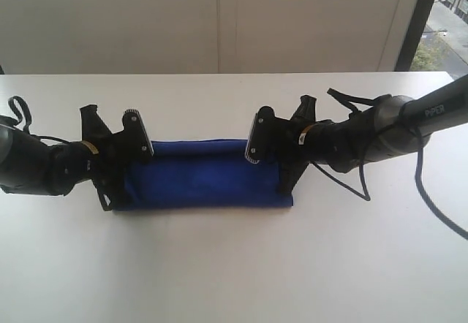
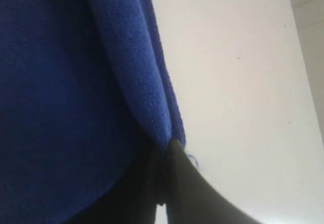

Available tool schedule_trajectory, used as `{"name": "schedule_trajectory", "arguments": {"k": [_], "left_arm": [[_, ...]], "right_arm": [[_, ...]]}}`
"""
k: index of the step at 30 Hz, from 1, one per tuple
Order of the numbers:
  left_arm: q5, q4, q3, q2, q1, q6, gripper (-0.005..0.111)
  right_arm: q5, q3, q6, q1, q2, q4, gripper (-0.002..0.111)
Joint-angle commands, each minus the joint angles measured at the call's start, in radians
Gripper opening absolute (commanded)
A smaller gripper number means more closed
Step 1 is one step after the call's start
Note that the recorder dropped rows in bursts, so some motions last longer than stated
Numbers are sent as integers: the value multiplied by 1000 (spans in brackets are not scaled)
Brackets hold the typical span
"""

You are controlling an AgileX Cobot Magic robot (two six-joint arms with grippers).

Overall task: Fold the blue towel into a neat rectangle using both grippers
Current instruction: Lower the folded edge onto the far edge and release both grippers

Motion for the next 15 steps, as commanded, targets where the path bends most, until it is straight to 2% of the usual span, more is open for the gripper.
{"name": "schedule_trajectory", "arguments": {"k": [1, 4, 5, 8, 15], "left_arm": [[4, -7, -10, 15, 6, -8, 31], [-19, -11, -10, 15, 6, -4, 56], [-31, -11, -10, 15, 6, 5, 62], [-75, -67, -10, 13, 6, 107, 73], [-167, -220, -10, -31, 6, 227, 74]], "right_arm": [[-30, -2, 4, -18, 3, 18, 20], [-30, -2, 4, -20, 3, 18, 46], [-34, -2, 4, -20, 3, 18, 58], [-40, -2, 4, -20, -1, 18, 74], [-79, -2, 4, -20, -77, 18, 77]]}}
